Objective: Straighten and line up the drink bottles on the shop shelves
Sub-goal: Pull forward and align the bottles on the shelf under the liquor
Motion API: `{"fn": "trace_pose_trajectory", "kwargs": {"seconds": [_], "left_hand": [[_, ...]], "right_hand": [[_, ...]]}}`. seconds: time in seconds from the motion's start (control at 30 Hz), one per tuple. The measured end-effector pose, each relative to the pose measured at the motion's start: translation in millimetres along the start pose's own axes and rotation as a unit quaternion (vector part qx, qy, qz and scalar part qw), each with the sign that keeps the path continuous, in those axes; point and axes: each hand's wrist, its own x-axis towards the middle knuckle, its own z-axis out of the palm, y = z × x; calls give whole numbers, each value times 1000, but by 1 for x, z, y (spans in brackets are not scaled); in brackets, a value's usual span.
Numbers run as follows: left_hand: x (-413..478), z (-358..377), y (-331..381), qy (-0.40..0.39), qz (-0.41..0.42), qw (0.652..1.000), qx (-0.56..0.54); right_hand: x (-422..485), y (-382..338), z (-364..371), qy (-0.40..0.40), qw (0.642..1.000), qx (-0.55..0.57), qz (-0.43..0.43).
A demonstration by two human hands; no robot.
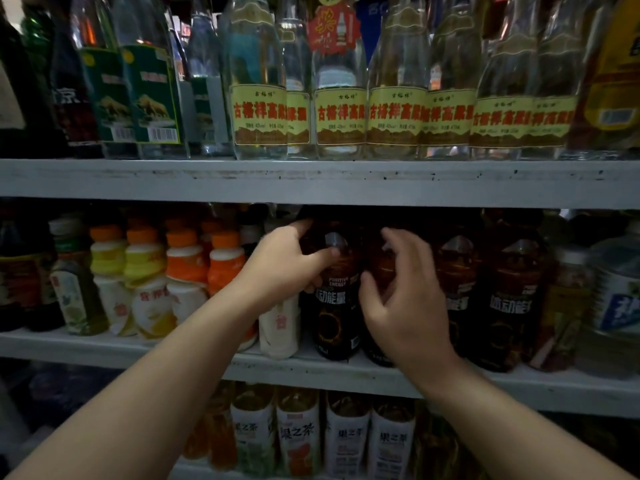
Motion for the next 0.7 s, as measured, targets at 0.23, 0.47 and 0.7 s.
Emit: {"fn": "trace_pose_trajectory", "kwargs": {"seconds": [0.23,0.47,0.7], "left_hand": [[-30,-68,-41,185,21,981,59],[-39,-111,-69,220,22,953,207],[-18,-120,-77,162,55,952,252]], "right_hand": [[16,-29,36,-106,992,50,-51],[50,-66,81,-222,974,-27,48],[81,-86,99,-230,961,-152,0]]}}
